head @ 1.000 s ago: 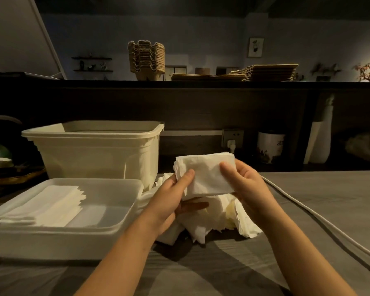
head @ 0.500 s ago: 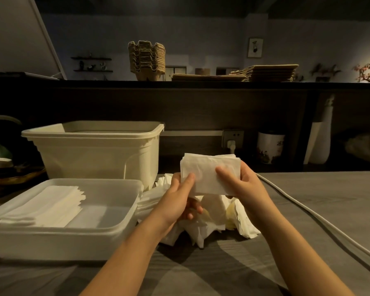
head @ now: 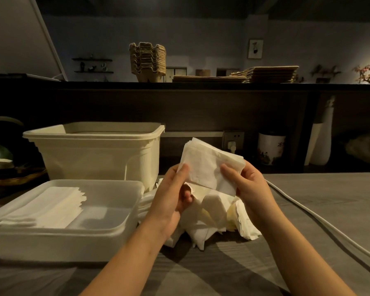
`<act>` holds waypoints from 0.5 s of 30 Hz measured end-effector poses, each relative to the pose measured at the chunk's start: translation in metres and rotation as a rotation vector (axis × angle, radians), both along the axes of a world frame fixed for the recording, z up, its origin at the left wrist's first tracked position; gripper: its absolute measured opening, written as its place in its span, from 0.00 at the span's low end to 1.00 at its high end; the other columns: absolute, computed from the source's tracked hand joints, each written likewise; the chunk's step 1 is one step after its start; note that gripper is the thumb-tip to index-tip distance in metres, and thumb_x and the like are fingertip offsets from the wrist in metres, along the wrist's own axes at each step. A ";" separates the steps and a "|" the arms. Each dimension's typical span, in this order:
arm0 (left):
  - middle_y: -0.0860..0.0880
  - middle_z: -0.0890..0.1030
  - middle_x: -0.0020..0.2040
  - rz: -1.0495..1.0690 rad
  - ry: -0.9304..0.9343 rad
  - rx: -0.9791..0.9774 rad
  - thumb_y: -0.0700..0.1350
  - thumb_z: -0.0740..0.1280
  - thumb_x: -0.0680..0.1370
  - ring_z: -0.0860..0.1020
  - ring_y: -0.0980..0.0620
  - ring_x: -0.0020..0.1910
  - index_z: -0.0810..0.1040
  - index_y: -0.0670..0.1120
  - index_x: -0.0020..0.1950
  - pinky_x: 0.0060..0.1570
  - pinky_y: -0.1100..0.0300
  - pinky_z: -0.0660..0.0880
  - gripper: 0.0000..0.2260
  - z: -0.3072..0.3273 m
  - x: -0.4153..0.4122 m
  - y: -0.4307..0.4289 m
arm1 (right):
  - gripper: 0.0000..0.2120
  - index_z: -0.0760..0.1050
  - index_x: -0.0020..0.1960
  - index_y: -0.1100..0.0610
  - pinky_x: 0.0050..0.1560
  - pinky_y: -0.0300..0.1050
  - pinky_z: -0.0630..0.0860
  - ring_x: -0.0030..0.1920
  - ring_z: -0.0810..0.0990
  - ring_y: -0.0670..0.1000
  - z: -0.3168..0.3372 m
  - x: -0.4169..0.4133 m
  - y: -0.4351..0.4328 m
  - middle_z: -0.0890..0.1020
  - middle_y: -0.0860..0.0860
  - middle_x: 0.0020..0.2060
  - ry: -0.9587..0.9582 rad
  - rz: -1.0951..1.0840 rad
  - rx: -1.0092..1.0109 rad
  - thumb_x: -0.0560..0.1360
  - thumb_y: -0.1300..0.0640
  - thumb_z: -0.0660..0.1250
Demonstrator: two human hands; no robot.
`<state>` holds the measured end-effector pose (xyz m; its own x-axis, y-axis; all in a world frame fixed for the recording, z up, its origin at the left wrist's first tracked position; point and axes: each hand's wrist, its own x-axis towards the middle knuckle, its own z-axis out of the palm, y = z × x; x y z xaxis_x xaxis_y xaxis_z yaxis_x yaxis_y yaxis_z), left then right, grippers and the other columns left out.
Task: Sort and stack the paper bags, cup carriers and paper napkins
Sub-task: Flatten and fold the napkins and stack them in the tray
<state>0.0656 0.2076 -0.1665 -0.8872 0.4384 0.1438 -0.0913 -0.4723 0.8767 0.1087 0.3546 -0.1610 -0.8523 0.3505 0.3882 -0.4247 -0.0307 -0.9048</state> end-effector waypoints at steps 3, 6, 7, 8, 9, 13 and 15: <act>0.50 0.82 0.40 -0.081 -0.059 0.101 0.50 0.68 0.67 0.80 0.54 0.39 0.77 0.47 0.51 0.41 0.60 0.76 0.15 -0.002 0.006 0.004 | 0.10 0.76 0.52 0.53 0.41 0.42 0.79 0.46 0.82 0.51 -0.002 -0.001 -0.004 0.82 0.51 0.45 0.044 0.002 -0.050 0.71 0.55 0.67; 0.42 0.84 0.50 -0.157 -0.193 0.189 0.49 0.68 0.68 0.83 0.46 0.49 0.77 0.44 0.58 0.46 0.53 0.80 0.20 -0.003 0.013 0.008 | 0.15 0.76 0.52 0.53 0.42 0.42 0.81 0.45 0.83 0.50 -0.008 -0.001 -0.011 0.83 0.51 0.44 0.045 0.065 0.009 0.67 0.52 0.68; 0.40 0.83 0.50 -0.148 -0.266 0.222 0.50 0.68 0.69 0.82 0.44 0.50 0.77 0.42 0.58 0.48 0.52 0.79 0.20 -0.003 0.015 0.008 | 0.14 0.75 0.51 0.54 0.42 0.42 0.81 0.44 0.83 0.50 -0.009 -0.001 -0.013 0.83 0.51 0.43 0.040 0.080 0.059 0.66 0.52 0.68; 0.39 0.83 0.49 -0.126 -0.332 0.247 0.50 0.68 0.71 0.82 0.43 0.50 0.76 0.41 0.58 0.50 0.50 0.78 0.19 -0.004 0.016 0.008 | 0.12 0.75 0.50 0.53 0.42 0.42 0.80 0.44 0.83 0.48 -0.011 -0.001 -0.016 0.82 0.51 0.43 0.032 0.082 0.125 0.67 0.52 0.69; 0.39 0.83 0.49 -0.101 -0.384 0.258 0.51 0.67 0.73 0.81 0.42 0.50 0.76 0.41 0.58 0.49 0.49 0.77 0.18 -0.004 0.016 0.008 | 0.10 0.74 0.49 0.53 0.42 0.41 0.80 0.43 0.82 0.47 -0.012 -0.002 -0.018 0.81 0.50 0.43 0.027 0.066 0.211 0.69 0.53 0.69; 0.37 0.82 0.53 -0.054 -0.459 0.250 0.56 0.64 0.76 0.80 0.40 0.51 0.74 0.42 0.62 0.42 0.46 0.78 0.21 -0.003 0.009 0.003 | 0.12 0.68 0.48 0.41 0.42 0.39 0.80 0.45 0.78 0.41 -0.014 -0.001 -0.022 0.77 0.44 0.44 0.043 -0.027 0.561 0.72 0.54 0.69; 0.37 0.82 0.51 -0.042 -0.451 0.269 0.56 0.64 0.75 0.82 0.40 0.49 0.74 0.41 0.62 0.38 0.48 0.79 0.22 -0.001 0.006 0.002 | 0.16 0.63 0.51 0.37 0.44 0.38 0.79 0.46 0.77 0.42 -0.014 0.000 -0.023 0.74 0.40 0.47 0.019 -0.020 0.640 0.74 0.52 0.67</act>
<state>0.0715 0.2092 -0.1680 -0.8694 0.4750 -0.1361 -0.4553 -0.6631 0.5942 0.1091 0.3312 -0.1747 -0.8390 0.0606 0.5408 -0.4355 0.5211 -0.7340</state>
